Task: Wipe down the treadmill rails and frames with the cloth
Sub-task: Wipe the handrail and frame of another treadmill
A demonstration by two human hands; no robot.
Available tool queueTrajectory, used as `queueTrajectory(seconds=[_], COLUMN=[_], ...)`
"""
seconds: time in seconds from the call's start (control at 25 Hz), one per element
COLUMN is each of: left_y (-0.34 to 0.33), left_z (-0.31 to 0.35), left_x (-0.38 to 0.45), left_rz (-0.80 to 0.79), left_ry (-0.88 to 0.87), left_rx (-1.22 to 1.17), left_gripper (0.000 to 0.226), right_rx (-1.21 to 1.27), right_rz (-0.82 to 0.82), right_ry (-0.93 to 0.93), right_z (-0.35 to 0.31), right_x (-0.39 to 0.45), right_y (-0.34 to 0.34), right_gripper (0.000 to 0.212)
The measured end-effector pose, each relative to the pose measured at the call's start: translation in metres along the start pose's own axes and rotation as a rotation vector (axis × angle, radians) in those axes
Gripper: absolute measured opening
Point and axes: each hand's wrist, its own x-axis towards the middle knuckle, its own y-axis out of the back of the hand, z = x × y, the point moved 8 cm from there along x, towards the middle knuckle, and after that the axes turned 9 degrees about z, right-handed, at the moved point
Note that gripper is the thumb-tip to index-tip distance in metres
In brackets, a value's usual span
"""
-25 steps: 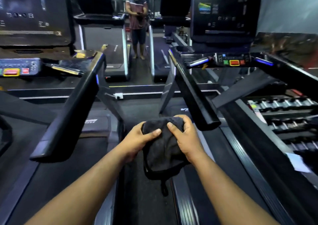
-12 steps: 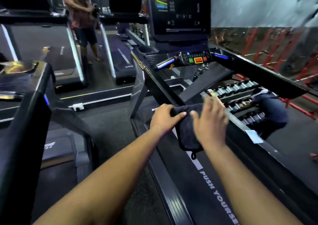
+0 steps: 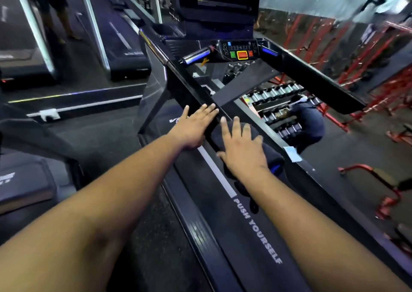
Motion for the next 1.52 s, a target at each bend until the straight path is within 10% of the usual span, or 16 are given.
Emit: queueTrajectory(seconds=[0.44,0.88,1.52], left_y=[-0.009,-0.004,0.012], left_z=[-0.014,-0.023,-0.044], left_x=[-0.001,0.001,0.012], left_rz=[0.023,0.037,-0.049], left_ry=[-0.064,-0.053,0.02], left_rx=[-0.109,-0.274,-0.247], left_gripper=[0.105,0.102,0.101], right_rx=[-0.443,0.221,0.163], right_rz=[-0.148,-0.115,-0.156], right_ry=[0.428,0.022,0.025], right_z=[-0.047,0.006,0.005], right_x=[-0.006,0.042,0.027], right_y=[-0.022,-0.008,-0.005], right_gripper=[0.065,0.077,0.086])
